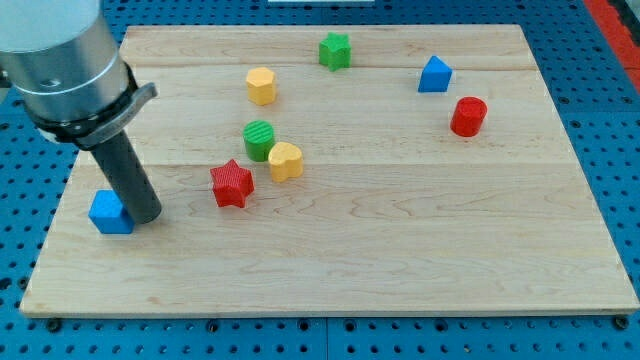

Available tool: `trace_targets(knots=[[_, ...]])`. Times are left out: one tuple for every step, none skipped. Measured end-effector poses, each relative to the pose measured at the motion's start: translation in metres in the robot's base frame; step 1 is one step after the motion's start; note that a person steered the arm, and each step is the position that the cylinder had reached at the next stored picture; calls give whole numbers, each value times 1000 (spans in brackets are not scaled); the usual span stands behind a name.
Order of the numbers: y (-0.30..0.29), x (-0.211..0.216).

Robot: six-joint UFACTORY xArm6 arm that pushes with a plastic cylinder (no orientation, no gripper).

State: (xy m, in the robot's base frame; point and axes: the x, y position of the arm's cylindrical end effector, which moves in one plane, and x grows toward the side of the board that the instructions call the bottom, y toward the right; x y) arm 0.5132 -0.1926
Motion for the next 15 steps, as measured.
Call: trace_targets(knots=[[24,13],[47,-33],[86,-57],[112,-57],[133,-57],[138,-57],[160,-57],[189,-57],[203,-61],[179,-61],[121,-61],[97,-62],[118,-71],[131,-71],[133,-57]])
